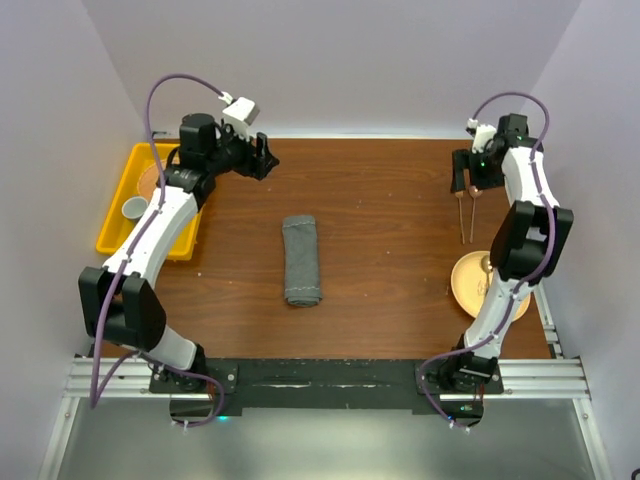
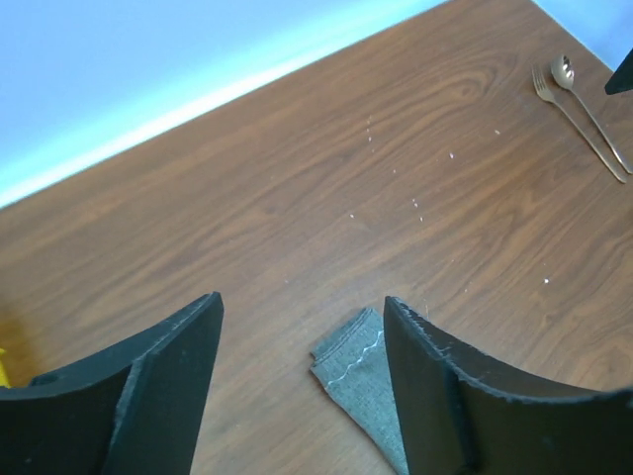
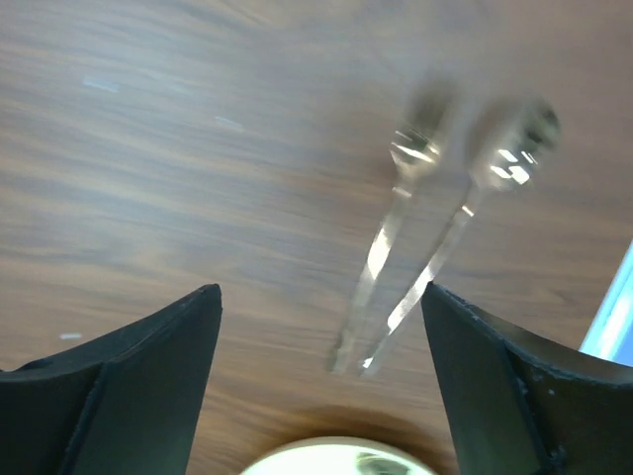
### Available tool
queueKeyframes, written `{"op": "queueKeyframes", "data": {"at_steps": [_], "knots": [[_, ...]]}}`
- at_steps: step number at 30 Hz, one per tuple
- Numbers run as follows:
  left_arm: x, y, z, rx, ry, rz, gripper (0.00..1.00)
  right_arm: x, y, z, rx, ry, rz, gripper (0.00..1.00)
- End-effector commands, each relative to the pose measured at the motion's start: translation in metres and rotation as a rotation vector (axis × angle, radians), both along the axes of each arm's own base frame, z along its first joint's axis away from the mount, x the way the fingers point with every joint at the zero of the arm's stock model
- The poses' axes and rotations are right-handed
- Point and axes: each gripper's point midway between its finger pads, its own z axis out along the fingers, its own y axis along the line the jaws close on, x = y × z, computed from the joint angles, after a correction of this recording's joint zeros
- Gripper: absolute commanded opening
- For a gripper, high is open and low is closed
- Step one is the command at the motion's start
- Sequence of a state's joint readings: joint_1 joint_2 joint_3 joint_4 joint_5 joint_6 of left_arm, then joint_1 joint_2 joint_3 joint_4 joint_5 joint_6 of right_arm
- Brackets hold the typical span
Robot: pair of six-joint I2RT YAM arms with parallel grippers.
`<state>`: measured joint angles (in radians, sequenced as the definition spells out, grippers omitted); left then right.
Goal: Fold the napkin into a case and place the utensils inside
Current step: Pick up the fork from the corner of the board.
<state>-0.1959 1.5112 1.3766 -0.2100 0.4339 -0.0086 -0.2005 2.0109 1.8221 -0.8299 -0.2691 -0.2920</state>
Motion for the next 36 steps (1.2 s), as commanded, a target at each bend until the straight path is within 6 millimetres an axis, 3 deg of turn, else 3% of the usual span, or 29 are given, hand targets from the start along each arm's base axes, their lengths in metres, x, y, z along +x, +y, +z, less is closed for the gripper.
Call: {"op": "queueKeyframes", "data": {"at_steps": [1,7,14,31,33,36], "knots": [[0.011,0.002,-0.004,-0.029,0.018,0.011,0.68,0.014,-0.025,-0.001,-0.087,0.015,0.013,0.77],[0.018,0.001,-0.029,-0.018,0.093,0.005,0.66,0.035,-0.037,-0.044,-0.115,0.069,-0.009,0.59],[0.024,0.001,-0.042,-0.009,0.130,0.010,0.67,0.037,-0.040,-0.072,-0.113,0.106,-0.025,0.51],[0.023,0.009,-0.064,-0.010,0.216,0.038,0.67,0.027,-0.028,-0.119,-0.036,0.183,-0.056,0.41],[0.022,0.014,-0.063,-0.010,0.217,0.047,0.67,0.025,-0.028,-0.122,-0.033,0.185,-0.063,0.36],[0.019,0.019,-0.063,-0.004,0.215,0.056,0.67,0.027,-0.027,-0.115,-0.031,0.164,-0.068,0.19]]}}
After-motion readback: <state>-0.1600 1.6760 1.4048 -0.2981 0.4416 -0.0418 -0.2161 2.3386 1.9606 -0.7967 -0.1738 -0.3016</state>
